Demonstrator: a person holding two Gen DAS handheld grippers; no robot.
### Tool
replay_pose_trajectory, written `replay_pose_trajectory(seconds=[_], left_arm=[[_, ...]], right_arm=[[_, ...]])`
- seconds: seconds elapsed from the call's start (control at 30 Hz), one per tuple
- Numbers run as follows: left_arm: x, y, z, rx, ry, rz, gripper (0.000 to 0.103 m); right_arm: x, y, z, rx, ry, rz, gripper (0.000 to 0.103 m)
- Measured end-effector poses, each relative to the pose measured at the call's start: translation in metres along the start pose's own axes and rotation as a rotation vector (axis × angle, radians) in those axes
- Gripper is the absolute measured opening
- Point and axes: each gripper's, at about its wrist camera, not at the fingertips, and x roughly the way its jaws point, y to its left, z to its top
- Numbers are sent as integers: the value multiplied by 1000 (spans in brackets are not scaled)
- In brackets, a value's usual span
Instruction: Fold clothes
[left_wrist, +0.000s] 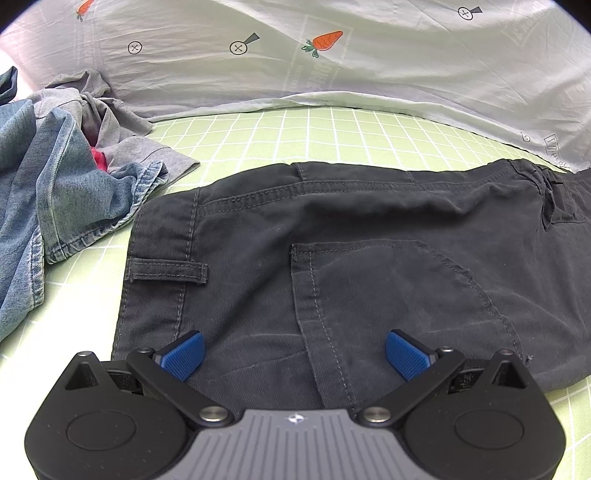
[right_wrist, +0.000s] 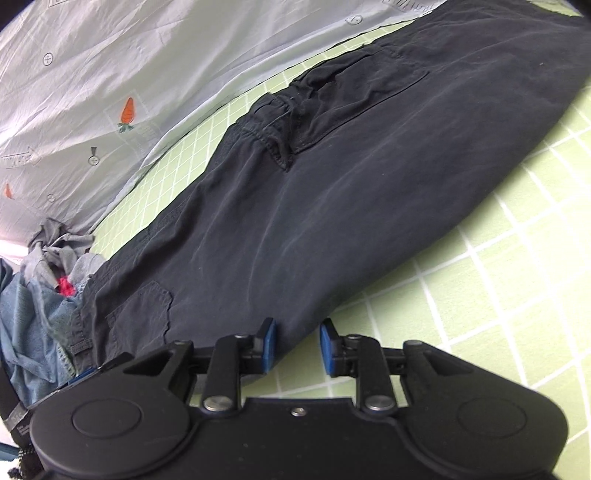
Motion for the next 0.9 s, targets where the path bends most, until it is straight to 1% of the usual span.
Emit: replay_pose_trajectory(seconds=[0.07, 0.1, 0.13, 0.2, 0.27, 0.33, 0.4, 0.47, 0.5, 0.53, 0.57, 0.63, 0.7, 0.83, 0.9], left_arm=[[0, 0, 0, -1, -1, 1, 103], [0, 0, 0, -1, -2, 2, 103], [-1, 0, 0, -2, -3, 3, 103], [-2, 0, 0, -5, -3, 5, 103], [-11, 4, 0, -26, -12, 11, 103], [-20, 7, -1, -46, -20, 17, 103], [-29, 11, -1, -67, -29, 23, 103], [-38, 15, -1, -88, -38, 29, 103], [-43, 18, -1, -102, -43, 33, 103], [-47, 24, -3, -136, -48, 44, 103], [-51, 29, -5, -170, -51, 53, 103], [-49, 35, -12, -245, -28, 44, 103], [-48, 40, -20, -319, -5, 36, 103], [-45, 51, -35, -468, 42, 18, 103], [-44, 56, -43, -542, 65, 9, 103]], right_arm=[[-6, -1, 2, -33, -44, -75, 37], [-8, -1, 2, -65, -66, -127, 43], [-10, 1, 3, -104, -87, -174, 55], [-12, 7, 3, -185, -132, -251, 65], [-14, 15, 1, -270, -183, -320, 71], [-16, 26, -2, -361, -252, -402, 90], [-19, 34, -3, -436, -328, -460, 97], [-20, 38, 0, -465, -377, -461, 99], [-20, 39, 2, -472, -391, -452, 101], [-18, 39, 5, -484, -394, -440, 103], [-13, 40, 7, -509, -385, -430, 103], [-3, 39, 10, -565, -361, -417, 103], [8, 35, 13, -591, -336, -402, 103], [19, 19, 20, -521, -272, -355, 103], [23, 13, 17, -522, -242, -343, 103]])
